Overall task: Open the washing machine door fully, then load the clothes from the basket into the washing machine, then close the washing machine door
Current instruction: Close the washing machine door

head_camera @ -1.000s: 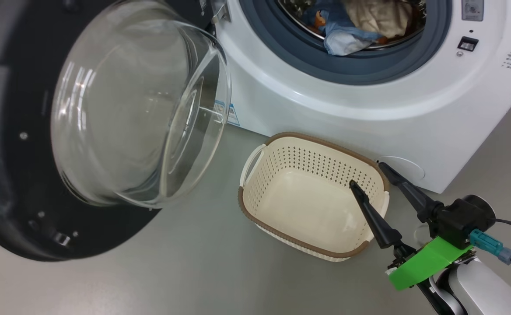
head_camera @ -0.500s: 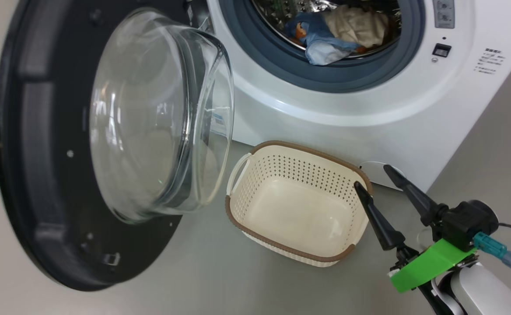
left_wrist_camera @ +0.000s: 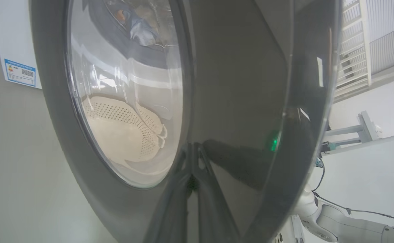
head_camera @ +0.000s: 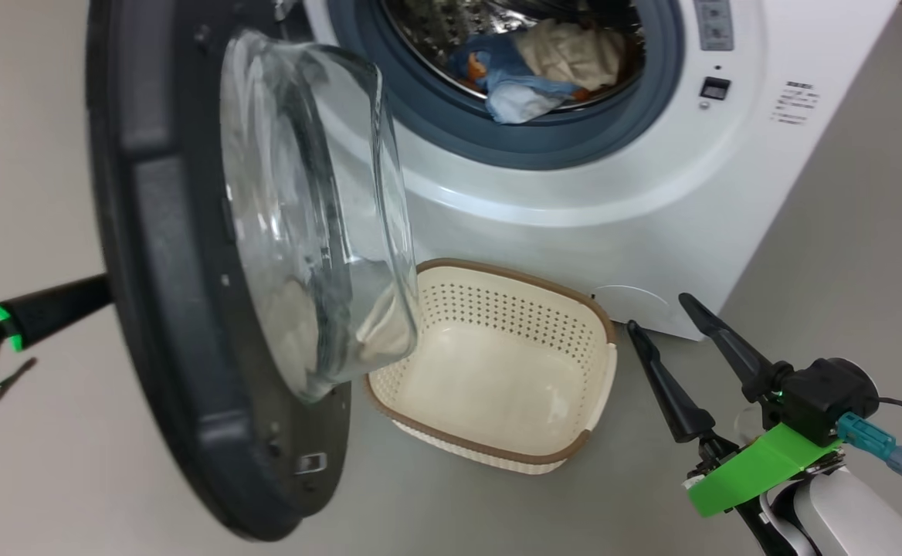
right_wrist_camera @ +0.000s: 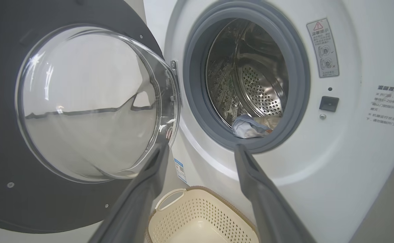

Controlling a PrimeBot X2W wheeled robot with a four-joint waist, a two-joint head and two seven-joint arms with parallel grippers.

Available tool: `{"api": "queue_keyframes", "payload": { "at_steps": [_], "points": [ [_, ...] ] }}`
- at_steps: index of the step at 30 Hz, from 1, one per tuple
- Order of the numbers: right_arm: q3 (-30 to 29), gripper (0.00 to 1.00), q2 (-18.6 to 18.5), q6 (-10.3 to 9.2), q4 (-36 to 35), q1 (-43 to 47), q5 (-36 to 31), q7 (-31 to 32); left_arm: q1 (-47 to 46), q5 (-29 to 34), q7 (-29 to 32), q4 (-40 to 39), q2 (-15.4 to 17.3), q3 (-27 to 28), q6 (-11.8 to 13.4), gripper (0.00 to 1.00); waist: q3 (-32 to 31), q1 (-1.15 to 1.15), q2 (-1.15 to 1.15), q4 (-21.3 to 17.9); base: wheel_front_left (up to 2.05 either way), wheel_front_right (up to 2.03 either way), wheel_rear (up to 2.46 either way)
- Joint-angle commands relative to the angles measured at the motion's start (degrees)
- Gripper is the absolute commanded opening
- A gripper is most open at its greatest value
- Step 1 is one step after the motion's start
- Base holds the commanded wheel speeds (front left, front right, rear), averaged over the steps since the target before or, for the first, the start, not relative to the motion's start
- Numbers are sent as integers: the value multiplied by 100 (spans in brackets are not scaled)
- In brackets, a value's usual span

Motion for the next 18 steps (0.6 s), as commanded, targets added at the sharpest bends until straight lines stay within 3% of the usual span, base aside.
{"api": "queue_keyframes", "payload": {
  "at_steps": [1, 18],
  "points": [
    [41, 100, -11, 31, -142, 63, -53, -46, -229, -7, -5, -274, 179, 239, -22, 0, -16, 0, 0, -132, 0, 0, 0],
    [-128, 100, 126, 31, -190, 134, -90, -46, -455, 361, -231, -674, -406, -13, -22, 0, -11, 0, 0, -1133, 0, 0, 0]
  ]
}}
